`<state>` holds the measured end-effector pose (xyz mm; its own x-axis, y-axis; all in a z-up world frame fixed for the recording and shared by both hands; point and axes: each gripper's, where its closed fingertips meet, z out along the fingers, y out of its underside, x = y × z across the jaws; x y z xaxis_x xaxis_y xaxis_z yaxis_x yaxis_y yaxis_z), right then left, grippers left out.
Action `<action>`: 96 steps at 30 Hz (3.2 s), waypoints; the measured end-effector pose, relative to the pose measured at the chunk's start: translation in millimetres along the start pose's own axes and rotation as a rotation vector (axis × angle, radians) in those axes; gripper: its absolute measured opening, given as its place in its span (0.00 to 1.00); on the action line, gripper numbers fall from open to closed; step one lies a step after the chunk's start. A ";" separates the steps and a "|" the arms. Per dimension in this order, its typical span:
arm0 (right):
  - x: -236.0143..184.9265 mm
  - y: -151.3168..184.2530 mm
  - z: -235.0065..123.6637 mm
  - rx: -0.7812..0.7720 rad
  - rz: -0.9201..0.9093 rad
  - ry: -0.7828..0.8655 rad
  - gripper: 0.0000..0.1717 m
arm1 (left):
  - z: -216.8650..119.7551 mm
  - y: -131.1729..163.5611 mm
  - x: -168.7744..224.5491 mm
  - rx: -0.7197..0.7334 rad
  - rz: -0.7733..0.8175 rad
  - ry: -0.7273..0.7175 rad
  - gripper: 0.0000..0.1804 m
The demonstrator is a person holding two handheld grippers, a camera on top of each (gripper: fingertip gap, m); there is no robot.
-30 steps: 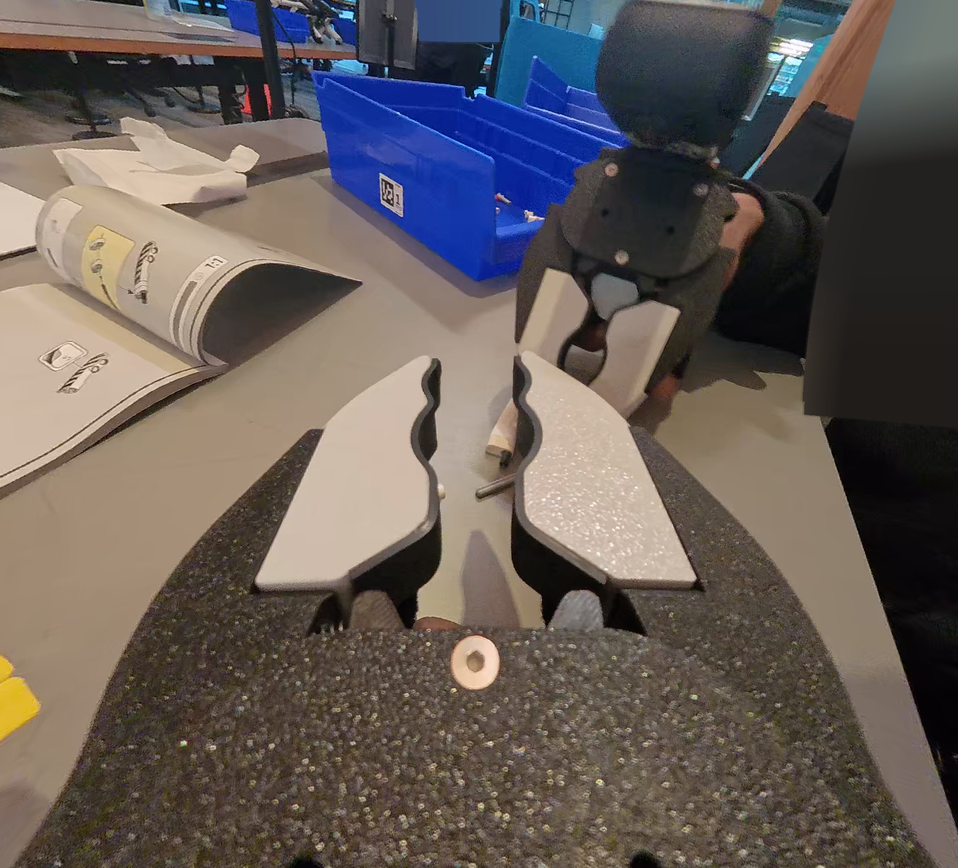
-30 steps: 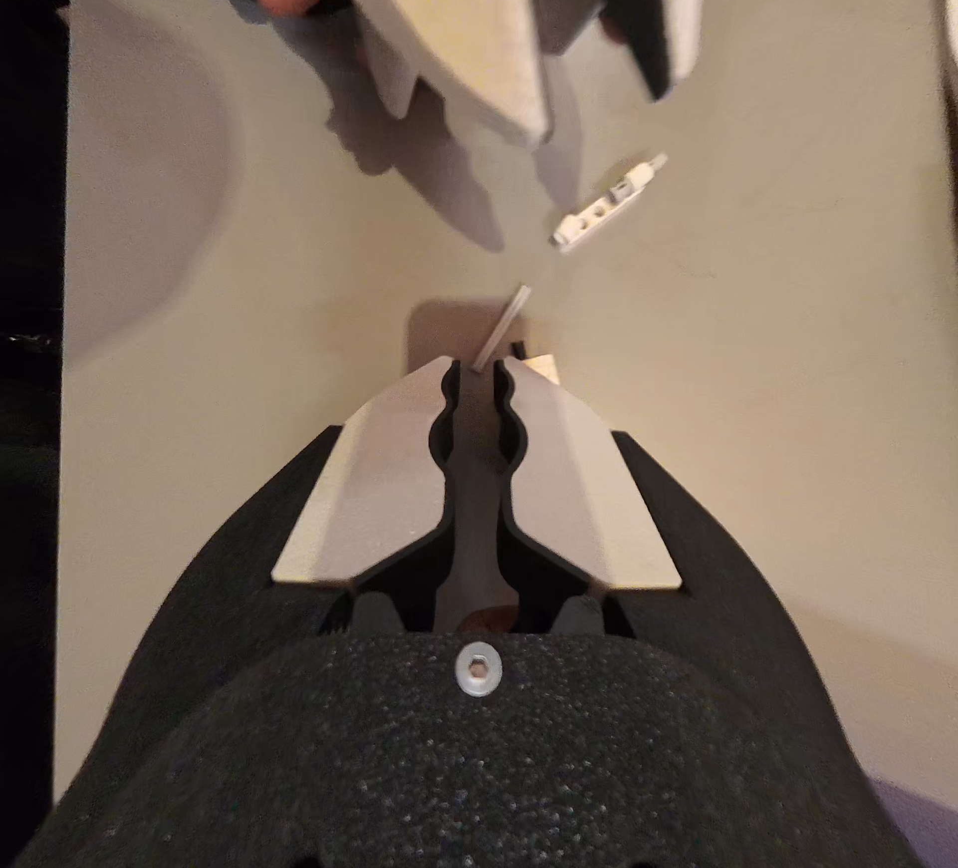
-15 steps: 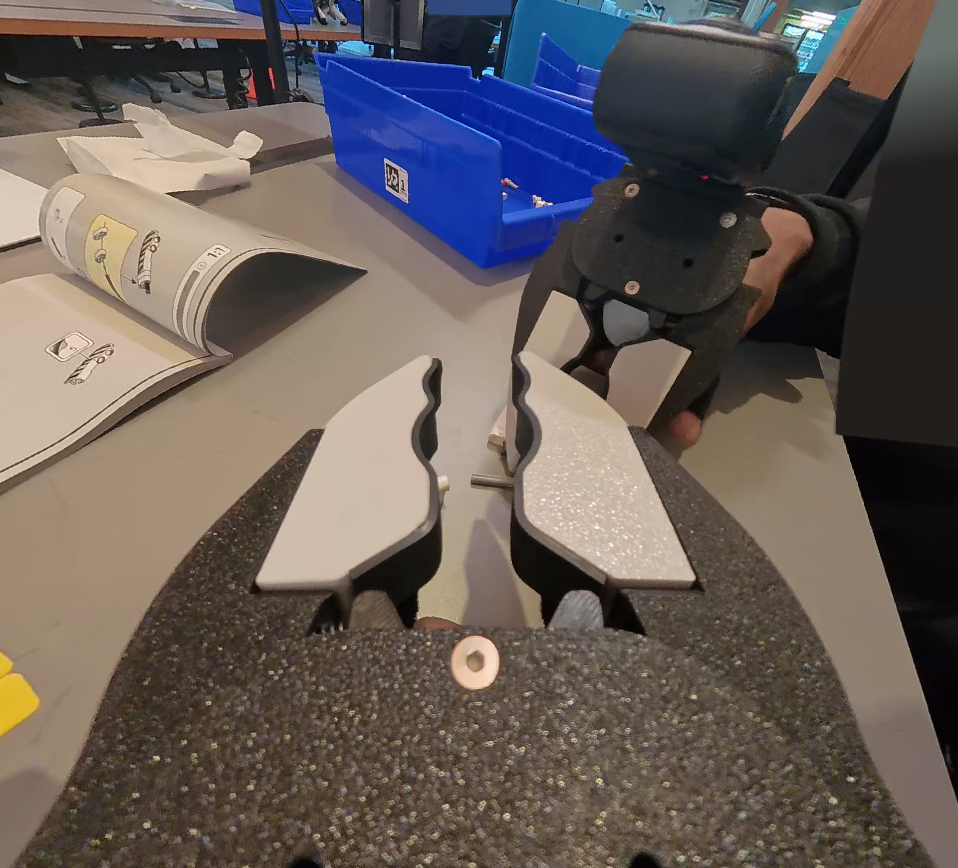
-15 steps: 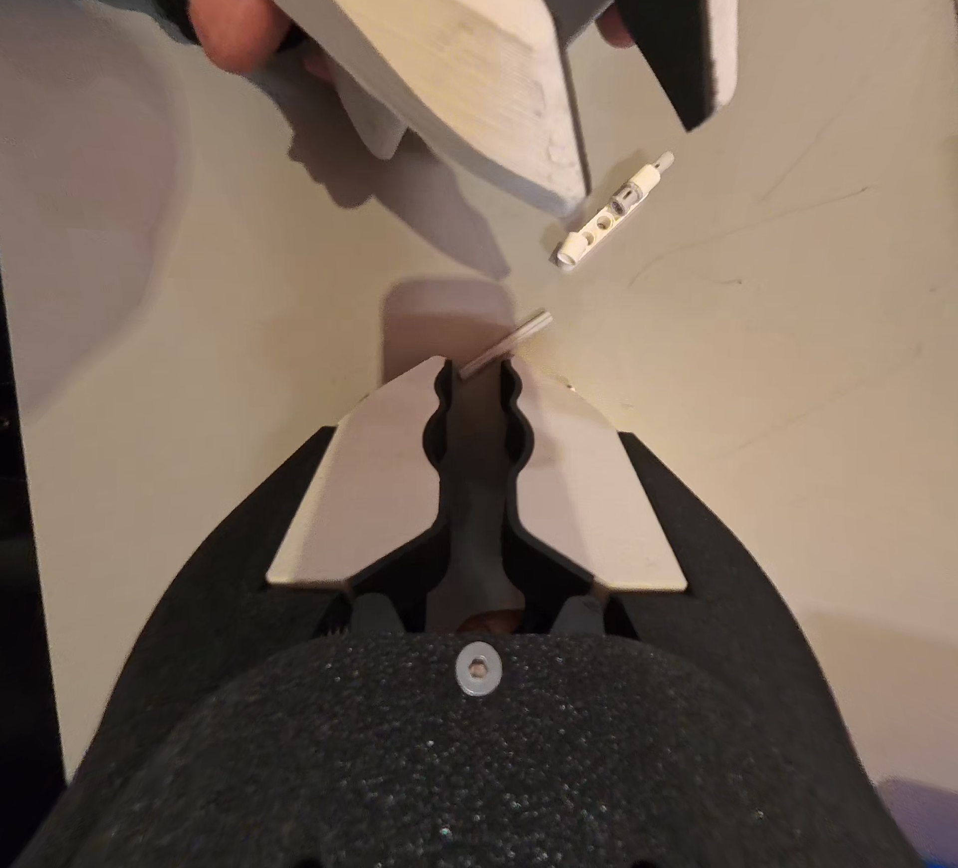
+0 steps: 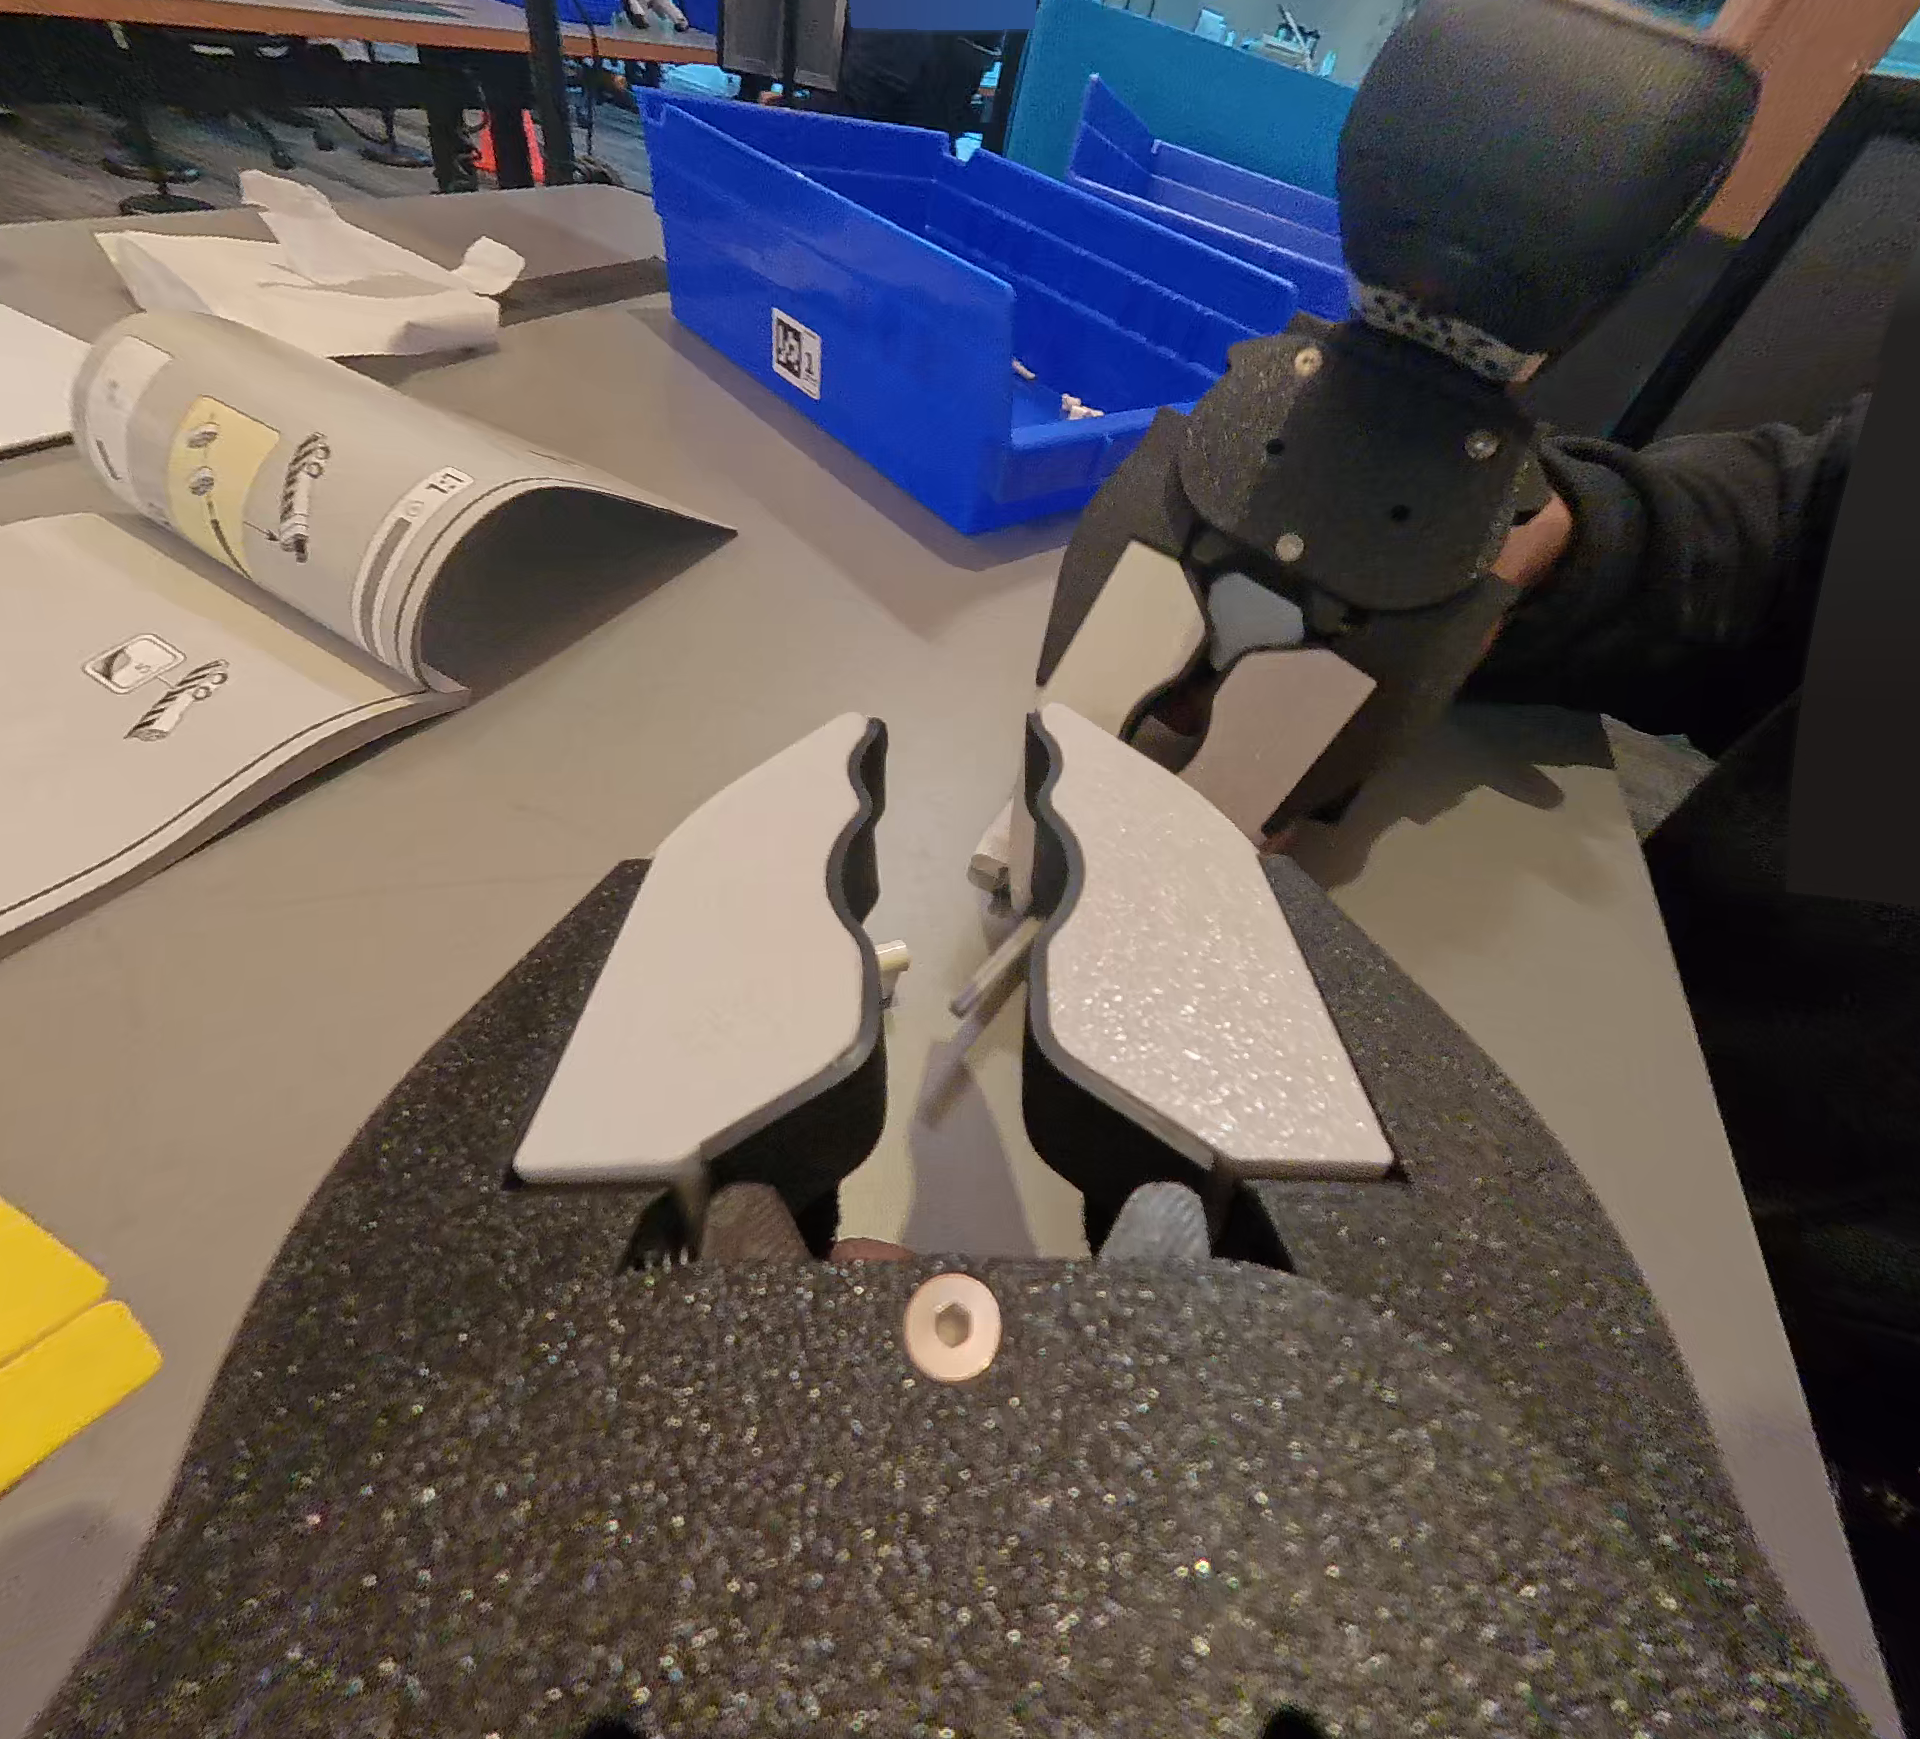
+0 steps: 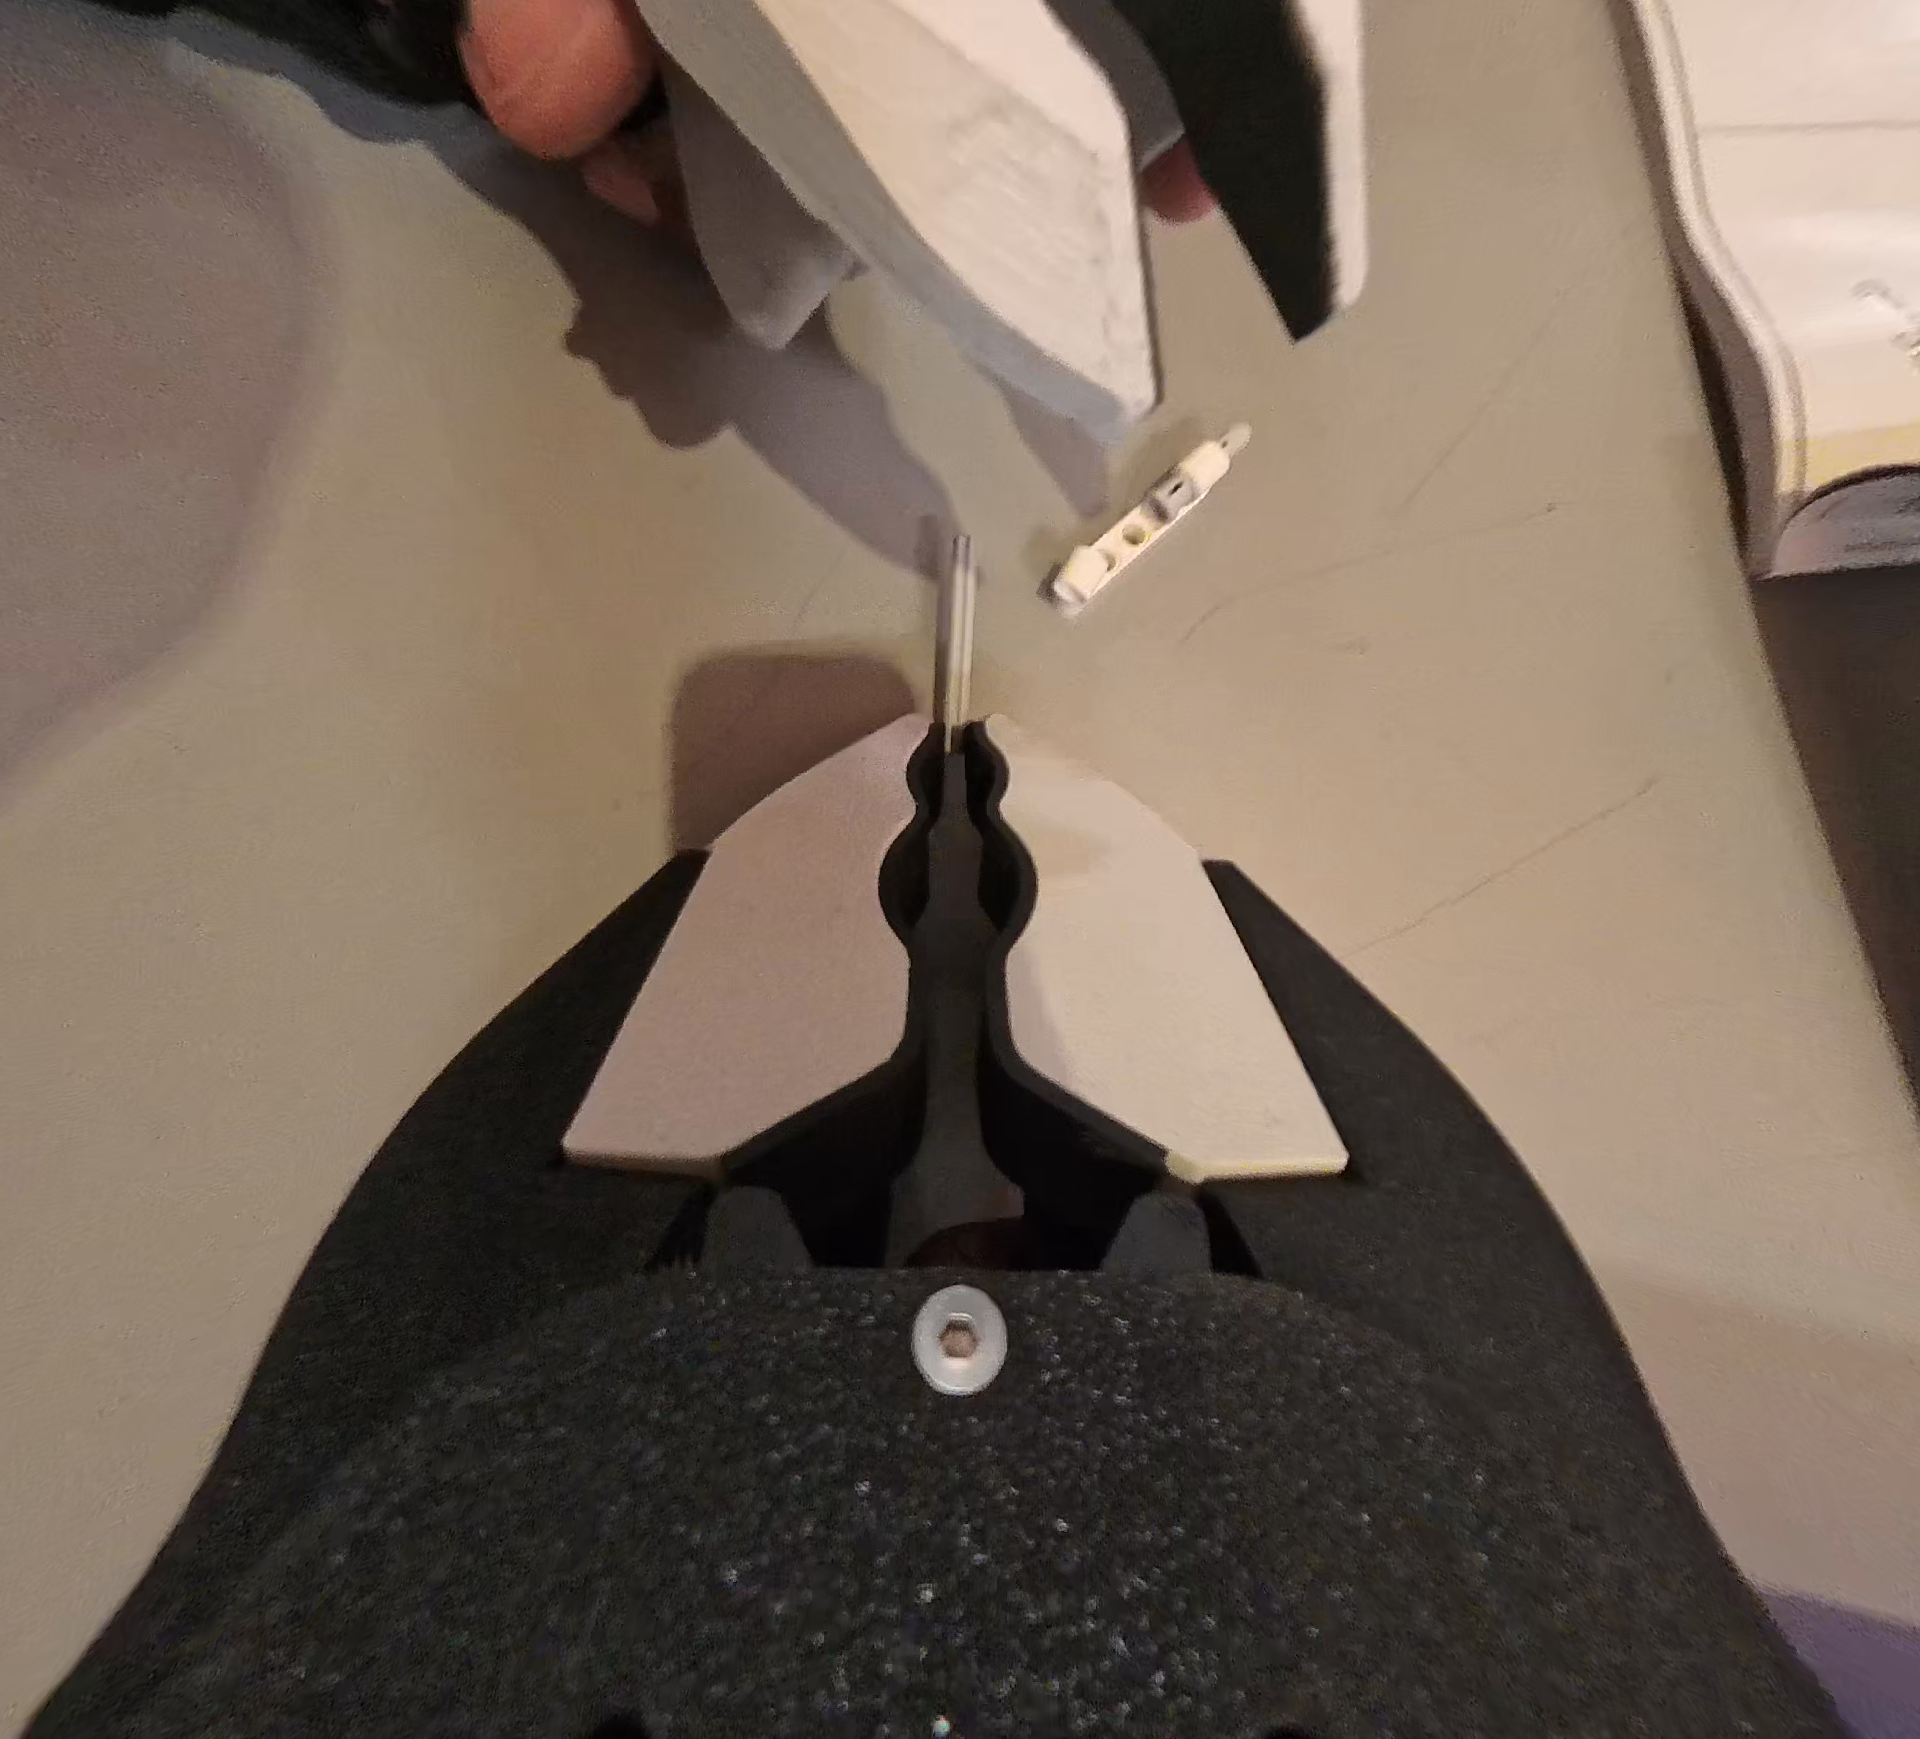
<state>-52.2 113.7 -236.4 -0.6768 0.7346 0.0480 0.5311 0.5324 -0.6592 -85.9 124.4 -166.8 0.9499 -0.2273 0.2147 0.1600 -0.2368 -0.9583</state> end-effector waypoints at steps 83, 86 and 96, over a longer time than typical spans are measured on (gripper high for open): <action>42.3 26.6 -12.1 -0.010 0.183 -0.074 0.17 | 4.5 39.2 24.8 -0.256 0.113 0.141 0.03; 40.6 28.4 -10.9 -0.023 0.237 -0.087 0.15 | 4.5 39.6 25.2 -0.258 0.116 0.142 0.02; 32.5 27.3 -7.9 -0.047 0.203 -0.049 0.09 | 4.7 39.5 24.5 -0.259 0.108 0.142 0.02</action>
<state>-55.6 155.5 -246.9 -0.5770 0.8079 -0.1199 0.6814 0.3952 -0.6161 -55.1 113.9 -200.3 0.9075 -0.3899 0.1564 -0.0307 -0.4328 -0.9010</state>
